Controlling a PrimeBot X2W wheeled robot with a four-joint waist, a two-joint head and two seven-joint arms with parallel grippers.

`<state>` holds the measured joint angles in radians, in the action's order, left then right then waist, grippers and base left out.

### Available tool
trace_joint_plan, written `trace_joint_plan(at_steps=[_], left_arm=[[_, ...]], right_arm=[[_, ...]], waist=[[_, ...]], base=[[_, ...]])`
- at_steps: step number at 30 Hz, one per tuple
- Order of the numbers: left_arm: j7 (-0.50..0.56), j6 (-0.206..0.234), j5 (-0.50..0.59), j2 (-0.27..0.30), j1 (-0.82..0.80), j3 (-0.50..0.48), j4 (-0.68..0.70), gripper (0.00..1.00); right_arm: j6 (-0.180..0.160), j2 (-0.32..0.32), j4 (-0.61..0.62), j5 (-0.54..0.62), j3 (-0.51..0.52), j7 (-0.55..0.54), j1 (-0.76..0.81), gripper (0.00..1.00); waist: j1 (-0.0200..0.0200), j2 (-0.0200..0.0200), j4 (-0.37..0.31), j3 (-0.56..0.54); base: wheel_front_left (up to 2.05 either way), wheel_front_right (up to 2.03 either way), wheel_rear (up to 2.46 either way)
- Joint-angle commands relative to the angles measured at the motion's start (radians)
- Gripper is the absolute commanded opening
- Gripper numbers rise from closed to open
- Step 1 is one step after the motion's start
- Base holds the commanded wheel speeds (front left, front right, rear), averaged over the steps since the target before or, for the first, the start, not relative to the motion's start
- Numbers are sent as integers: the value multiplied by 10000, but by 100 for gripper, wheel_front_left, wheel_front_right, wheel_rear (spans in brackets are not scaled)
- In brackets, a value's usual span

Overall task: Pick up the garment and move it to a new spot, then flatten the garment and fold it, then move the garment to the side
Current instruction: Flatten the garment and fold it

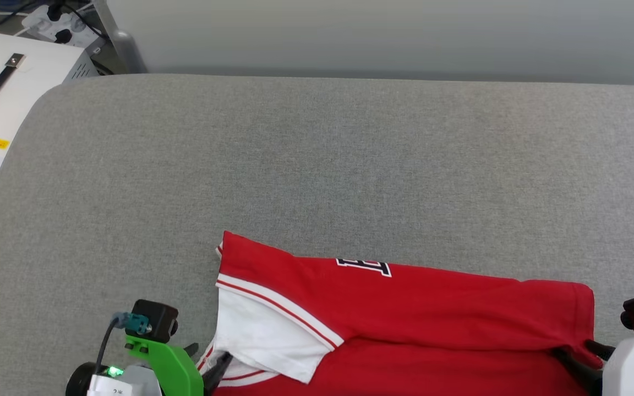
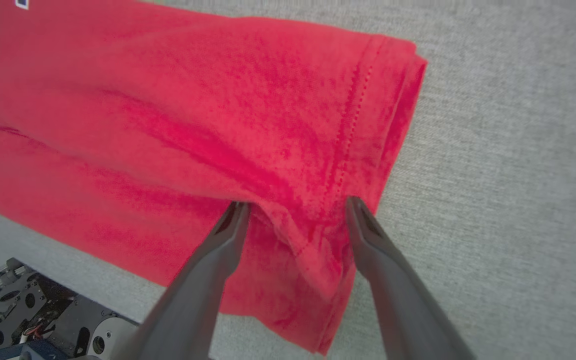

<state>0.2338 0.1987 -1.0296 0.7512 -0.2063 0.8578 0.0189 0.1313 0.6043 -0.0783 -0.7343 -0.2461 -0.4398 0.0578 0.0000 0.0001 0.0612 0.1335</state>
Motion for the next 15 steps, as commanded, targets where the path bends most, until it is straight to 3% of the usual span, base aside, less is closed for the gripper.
trace_joint_plan(at_steps=[1,8,15], left_arm=[[-160,64,16,-27,-72,-127,0,100],[-1164,413,88,-61,-92,-765,412,100],[-2985,785,870,-187,-359,-1481,682,100]], right_arm=[[-6,52,39,-104,57,-73,-46,100],[-6,-75,777,-325,1009,-1129,202,100],[-6,-1226,1892,447,2501,-2832,284,100]], waist=[[0,-1,-10,-198],[0,-1,-44,-528],[0,-1,-58,-452]], base=[[0,0,0],[0,0,0],[0,0,0]])
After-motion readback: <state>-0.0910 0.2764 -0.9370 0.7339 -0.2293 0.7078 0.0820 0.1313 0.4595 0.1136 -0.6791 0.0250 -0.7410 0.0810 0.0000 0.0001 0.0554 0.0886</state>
